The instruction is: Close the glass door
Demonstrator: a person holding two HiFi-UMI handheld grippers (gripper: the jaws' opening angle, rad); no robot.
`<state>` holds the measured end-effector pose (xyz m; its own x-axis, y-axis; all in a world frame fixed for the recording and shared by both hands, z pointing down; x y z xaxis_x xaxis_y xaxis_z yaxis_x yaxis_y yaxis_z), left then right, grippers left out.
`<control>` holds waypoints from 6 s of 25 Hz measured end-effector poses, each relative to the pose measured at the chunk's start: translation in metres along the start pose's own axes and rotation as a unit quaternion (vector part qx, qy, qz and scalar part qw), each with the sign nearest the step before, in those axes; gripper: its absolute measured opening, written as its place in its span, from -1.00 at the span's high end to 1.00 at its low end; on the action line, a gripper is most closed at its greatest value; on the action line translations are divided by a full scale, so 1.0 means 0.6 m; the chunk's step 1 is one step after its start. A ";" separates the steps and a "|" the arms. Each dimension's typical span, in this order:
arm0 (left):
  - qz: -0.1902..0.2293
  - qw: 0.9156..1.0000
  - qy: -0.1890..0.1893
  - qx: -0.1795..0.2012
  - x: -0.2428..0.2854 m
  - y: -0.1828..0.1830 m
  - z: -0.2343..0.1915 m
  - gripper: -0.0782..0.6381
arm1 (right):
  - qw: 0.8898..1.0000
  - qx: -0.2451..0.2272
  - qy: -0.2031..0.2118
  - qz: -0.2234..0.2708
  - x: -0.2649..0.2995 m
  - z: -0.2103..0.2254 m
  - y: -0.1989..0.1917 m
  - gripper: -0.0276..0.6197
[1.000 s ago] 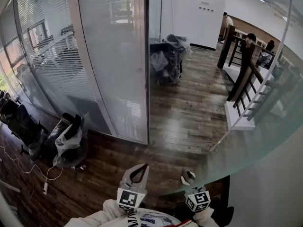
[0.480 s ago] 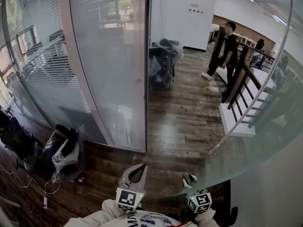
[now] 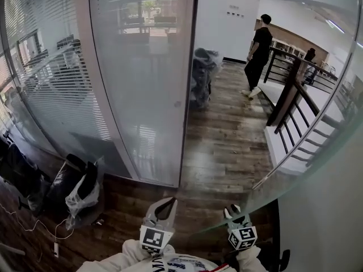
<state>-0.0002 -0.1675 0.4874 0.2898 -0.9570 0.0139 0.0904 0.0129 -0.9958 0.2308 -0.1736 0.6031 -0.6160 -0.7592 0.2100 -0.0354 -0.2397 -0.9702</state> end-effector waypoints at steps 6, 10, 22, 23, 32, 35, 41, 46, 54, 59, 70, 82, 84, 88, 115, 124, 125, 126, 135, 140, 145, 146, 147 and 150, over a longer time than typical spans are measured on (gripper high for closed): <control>-0.001 1.000 -0.006 0.004 0.016 -0.010 -0.057 0.77 | 1.000 0.008 -0.020 0.011 0.063 0.010 0.013 0.53; -0.005 1.000 -0.009 0.003 0.024 -0.007 -0.078 0.77 | 1.000 0.011 -0.027 0.010 0.101 0.017 0.021 0.52; -0.009 1.000 0.016 0.011 0.060 -0.027 -0.115 0.77 | 0.999 0.008 -0.034 0.017 0.211 0.041 0.051 0.52; -0.012 1.000 0.020 0.013 0.065 -0.029 -0.120 0.77 | 0.999 0.008 -0.034 0.017 0.219 0.043 0.053 0.52; -0.037 0.998 0.044 0.014 0.142 -0.055 -0.165 0.77 | 0.999 0.002 -0.040 0.024 0.289 0.056 0.073 0.51; -0.044 0.998 0.052 0.015 0.173 -0.064 -0.176 0.77 | 0.999 0.000 -0.044 0.023 0.308 0.064 0.078 0.51; -0.049 0.996 0.071 0.011 0.238 -0.069 -0.199 0.77 | 0.998 -0.010 -0.053 0.027 0.364 0.082 0.094 0.51; -0.052 0.995 0.084 0.009 0.270 -0.061 -0.222 0.77 | 0.998 -0.018 -0.050 0.014 0.414 0.085 0.114 0.51; -0.062 0.992 0.110 0.018 0.328 -0.070 -0.233 0.77 | 0.999 -0.021 -0.038 -0.004 0.487 0.119 0.128 0.51; -0.065 0.989 0.131 0.020 0.351 -0.076 -0.245 0.77 | 0.998 -0.025 -0.049 -0.001 0.514 0.138 0.139 0.51; -0.081 0.989 0.126 0.009 0.418 -0.103 -0.287 0.77 | 0.998 -0.014 -0.063 -0.002 0.573 0.176 0.152 0.51; -0.088 0.994 0.068 0.001 0.504 -0.124 -0.337 0.77 | 0.996 -0.007 -0.082 -0.017 0.604 0.206 0.159 0.51; -0.087 0.995 0.058 0.000 0.515 -0.124 -0.340 0.77 | 0.996 -0.002 -0.085 -0.018 0.608 0.211 0.160 0.51; -0.083 0.996 0.035 -0.003 0.536 -0.127 -0.338 0.77 | 0.996 0.003 -0.089 -0.017 0.618 0.219 0.162 0.51; -0.063 0.997 -0.039 0.013 0.586 -0.115 -0.339 0.77 | 0.993 -0.004 -0.117 0.004 0.649 0.258 0.177 0.50; -0.062 0.997 -0.041 0.006 0.590 -0.114 -0.343 0.77 | 0.992 -0.004 -0.123 0.006 0.665 0.272 0.183 0.51; -0.062 0.997 -0.041 0.005 0.591 -0.112 -0.344 0.77 | 0.992 -0.004 -0.124 0.005 0.667 0.274 0.183 0.51; -0.061 0.997 -0.040 0.005 0.591 -0.111 -0.344 0.77 | 0.992 -0.004 -0.124 0.005 0.668 0.275 0.183 0.50; -0.062 0.997 -0.039 0.005 0.588 -0.110 -0.343 0.77 | 0.992 -0.003 -0.129 0.005 0.679 0.286 0.188 0.51; -0.065 0.997 -0.037 0.006 0.585 -0.114 -0.344 0.77 | 0.991 -0.004 -0.132 0.003 0.687 0.294 0.190 0.51; -0.069 0.997 -0.033 0.011 0.585 -0.118 -0.347 0.77 | 0.991 -0.006 -0.137 0.006 0.692 0.301 0.190 0.51; -0.070 0.997 -0.032 0.011 0.585 -0.119 -0.348 0.77 | 0.991 -0.008 -0.137 0.007 0.692 0.301 0.191 0.50; -0.070 0.997 -0.031 0.010 0.585 -0.119 -0.350 0.77 | 0.991 -0.008 -0.137 0.007 0.691 0.300 0.191 0.50; -0.070 0.997 -0.032 0.009 0.584 -0.118 -0.350 0.77 | 0.991 -0.007 -0.135 0.006 0.693 0.297 0.190 0.51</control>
<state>-0.1049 -0.5648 0.5441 0.3327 -0.9297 0.1579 0.1511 -0.1127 -0.9821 0.1112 -0.6246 0.6011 -0.3832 -0.8968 0.2212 -0.0417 -0.2225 -0.9740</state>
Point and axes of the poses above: the fingertips, and each gripper's own axes: x forward along the fingers, z to its right, y out of its top, the point moved 1 cm from there along -x, backward along the fingers, and after that the axes turned 13 degrees about y, right-handed, at the moved point
